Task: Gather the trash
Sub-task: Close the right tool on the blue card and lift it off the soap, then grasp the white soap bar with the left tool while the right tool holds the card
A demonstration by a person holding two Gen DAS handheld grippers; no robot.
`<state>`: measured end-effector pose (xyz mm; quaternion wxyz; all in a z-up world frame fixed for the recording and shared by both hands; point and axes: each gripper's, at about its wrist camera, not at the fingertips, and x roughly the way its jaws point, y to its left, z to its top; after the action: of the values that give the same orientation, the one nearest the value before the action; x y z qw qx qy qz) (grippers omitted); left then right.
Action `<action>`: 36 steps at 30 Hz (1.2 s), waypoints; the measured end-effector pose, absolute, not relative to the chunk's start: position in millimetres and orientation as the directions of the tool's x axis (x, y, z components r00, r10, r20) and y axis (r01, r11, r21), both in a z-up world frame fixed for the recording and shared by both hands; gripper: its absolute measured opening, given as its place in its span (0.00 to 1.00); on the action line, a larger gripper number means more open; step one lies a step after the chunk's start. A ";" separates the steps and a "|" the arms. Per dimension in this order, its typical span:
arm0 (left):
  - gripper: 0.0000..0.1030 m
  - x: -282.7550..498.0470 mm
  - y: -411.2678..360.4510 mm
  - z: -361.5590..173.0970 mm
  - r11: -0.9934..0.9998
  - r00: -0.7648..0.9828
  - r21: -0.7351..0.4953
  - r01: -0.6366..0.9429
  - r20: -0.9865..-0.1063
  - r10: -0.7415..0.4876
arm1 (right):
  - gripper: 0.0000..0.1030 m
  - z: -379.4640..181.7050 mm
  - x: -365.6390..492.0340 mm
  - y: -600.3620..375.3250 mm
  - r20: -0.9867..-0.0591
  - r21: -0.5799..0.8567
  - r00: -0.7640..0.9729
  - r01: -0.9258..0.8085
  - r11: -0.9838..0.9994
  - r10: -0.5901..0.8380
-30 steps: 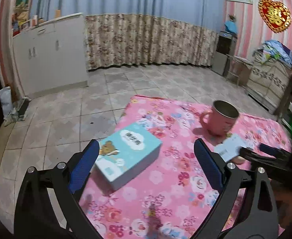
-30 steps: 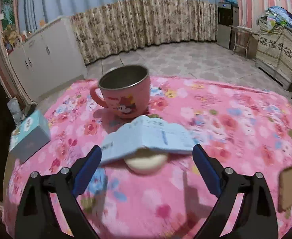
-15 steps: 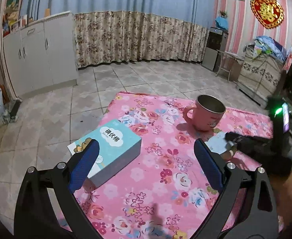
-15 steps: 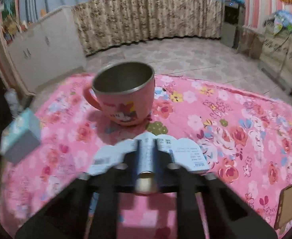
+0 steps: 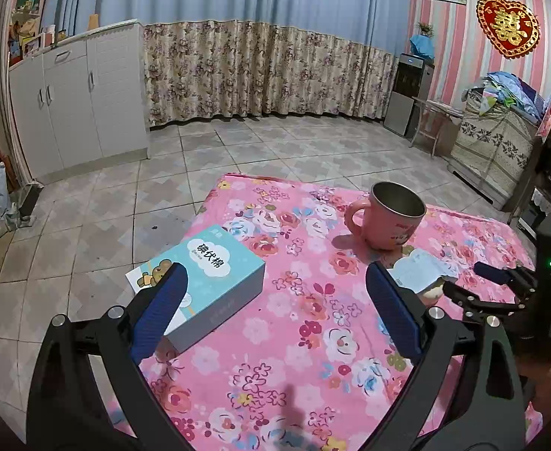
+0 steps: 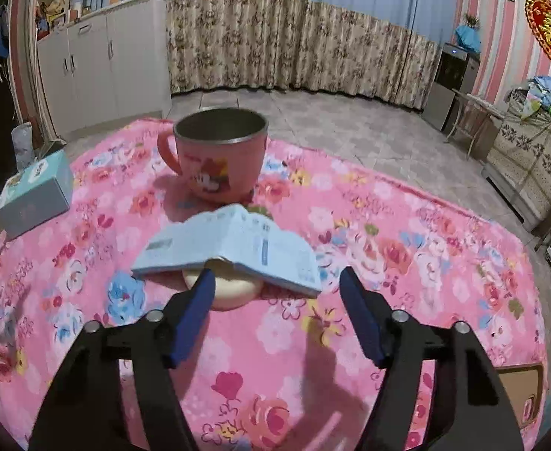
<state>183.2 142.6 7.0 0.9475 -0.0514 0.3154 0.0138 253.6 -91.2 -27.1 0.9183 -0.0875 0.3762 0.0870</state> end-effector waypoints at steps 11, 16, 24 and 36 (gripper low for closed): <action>0.90 185.5 130.5 5.7 0.997 0.797 -0.070 -0.039 -0.604 -0.011 | 0.15 -28.4 269.2 -76.4 -0.690 -0.122 0.717 -0.245 0.962 0.096; 0.90 187.9 121.0 4.9 0.996 0.794 -0.080 -0.033 -0.607 -0.023 | 0.07 2.4 246.5 -97.8 -0.624 -0.121 0.774 -0.229 0.966 0.105; 0.90 205.2 52.7 1.7 0.989 0.772 -0.139 0.046 -0.624 -0.123 | 0.07 49.9 193.8 -162.2 -0.564 -0.193 0.825 -0.174 0.966 0.035; 0.91 255.3 -46.1 -62.3 0.996 0.669 0.000 0.088 -0.741 -0.059 | 0.07 71.5 164.8 -290.9 -0.533 0.096 0.844 -0.014 0.995 0.064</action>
<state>255.2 -46.1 -62.3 0.9133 0.0178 0.4050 -0.0402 164.8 -290.9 71.5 0.9591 0.0443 0.2790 0.0203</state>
